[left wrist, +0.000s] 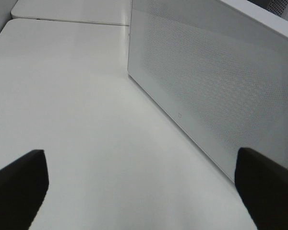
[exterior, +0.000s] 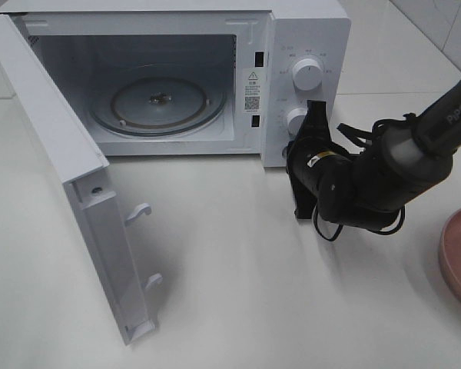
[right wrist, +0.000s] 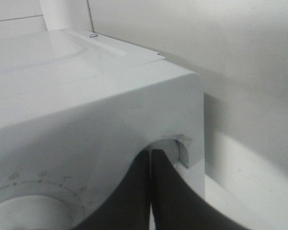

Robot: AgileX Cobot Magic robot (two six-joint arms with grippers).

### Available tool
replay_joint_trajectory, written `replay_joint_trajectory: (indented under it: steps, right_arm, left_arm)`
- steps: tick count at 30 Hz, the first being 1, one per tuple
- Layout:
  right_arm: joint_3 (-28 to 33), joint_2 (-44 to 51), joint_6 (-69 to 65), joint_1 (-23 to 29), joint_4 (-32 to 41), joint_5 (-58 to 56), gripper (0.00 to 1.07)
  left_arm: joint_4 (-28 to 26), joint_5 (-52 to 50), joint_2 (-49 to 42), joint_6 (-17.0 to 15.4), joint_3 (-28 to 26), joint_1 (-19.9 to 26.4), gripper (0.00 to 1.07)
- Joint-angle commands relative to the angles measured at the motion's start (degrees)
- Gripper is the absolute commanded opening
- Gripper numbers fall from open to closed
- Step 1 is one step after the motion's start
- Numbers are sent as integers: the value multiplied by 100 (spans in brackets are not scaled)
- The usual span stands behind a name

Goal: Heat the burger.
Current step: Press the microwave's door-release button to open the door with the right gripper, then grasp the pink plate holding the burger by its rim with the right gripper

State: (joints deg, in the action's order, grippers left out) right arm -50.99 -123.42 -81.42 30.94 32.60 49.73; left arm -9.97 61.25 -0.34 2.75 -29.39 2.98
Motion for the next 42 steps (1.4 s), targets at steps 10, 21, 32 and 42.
replay_joint_trajectory:
  steps: [10, 21, 32, 42]
  right_arm:
    - [607, 693, -172, -63, -682, -504, 0]
    - [1255, 1409, 57, -63, -1558, -1054, 0]
    - [1329, 2280, 2584, -63, -1879, -3277, 2]
    - [1329, 2979, 4727, -63, -2160, -4647, 4]
  left_arm:
    - [-17, -46, -86, 0, 0, -52, 98]
    - [-17, -46, -86, 0, 0, -52, 98]
    - [-17, -46, -86, 0, 0, -52, 98]
    - [-17, -46, -86, 0, 0, -52, 98]
